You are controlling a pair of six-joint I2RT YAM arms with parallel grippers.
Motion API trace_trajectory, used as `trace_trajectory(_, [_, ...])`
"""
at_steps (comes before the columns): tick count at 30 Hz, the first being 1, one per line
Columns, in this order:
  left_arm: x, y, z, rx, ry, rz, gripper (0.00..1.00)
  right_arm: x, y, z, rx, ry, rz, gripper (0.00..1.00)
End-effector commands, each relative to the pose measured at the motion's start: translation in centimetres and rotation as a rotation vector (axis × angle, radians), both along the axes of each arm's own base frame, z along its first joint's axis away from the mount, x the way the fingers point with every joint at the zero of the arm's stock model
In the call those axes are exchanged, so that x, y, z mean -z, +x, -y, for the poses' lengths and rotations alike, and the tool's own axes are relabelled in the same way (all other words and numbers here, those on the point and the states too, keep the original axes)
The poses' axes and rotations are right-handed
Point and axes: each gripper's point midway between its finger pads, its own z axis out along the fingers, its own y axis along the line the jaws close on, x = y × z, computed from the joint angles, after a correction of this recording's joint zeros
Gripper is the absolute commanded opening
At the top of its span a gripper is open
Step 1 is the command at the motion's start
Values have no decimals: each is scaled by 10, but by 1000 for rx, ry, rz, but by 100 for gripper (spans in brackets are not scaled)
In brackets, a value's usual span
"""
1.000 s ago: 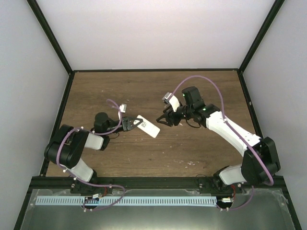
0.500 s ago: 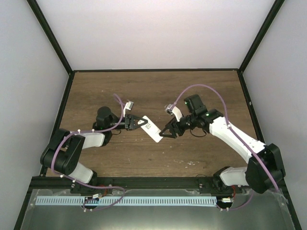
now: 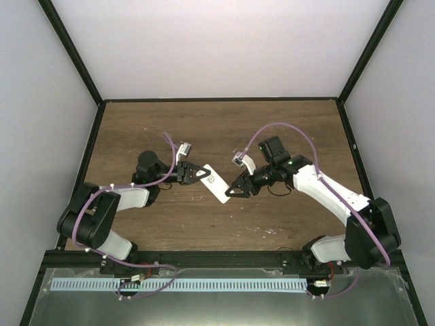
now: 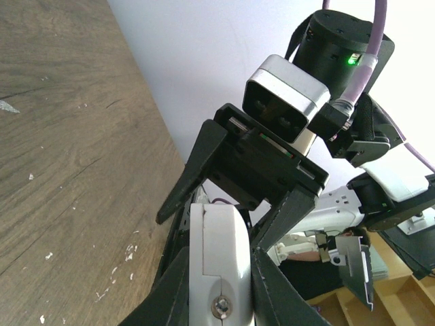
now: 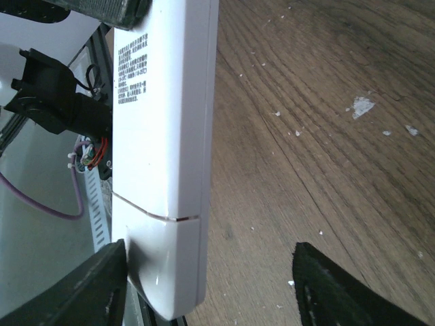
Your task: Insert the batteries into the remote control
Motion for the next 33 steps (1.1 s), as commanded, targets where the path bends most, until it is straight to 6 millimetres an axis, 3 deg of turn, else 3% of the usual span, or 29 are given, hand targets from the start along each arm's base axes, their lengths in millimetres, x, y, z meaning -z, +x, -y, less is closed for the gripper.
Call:
trace_trajectory(1, [-26,-5,2,28,-40,80,0,-4,1,-8,-32,28,-4,48])
trace_trajectory(6, [-29,-6,4,33,-44,83,0,-4,0,-13,-50,41,-12,36])
trace_trajectory(24, [-39,-9,10,53,-72,86,0,-7,13,-21,-31,70,8,26])
trace_trajectory(33, [-35,-10,10,45,-64,82,0,-22,20,-18,6,73,80,50])
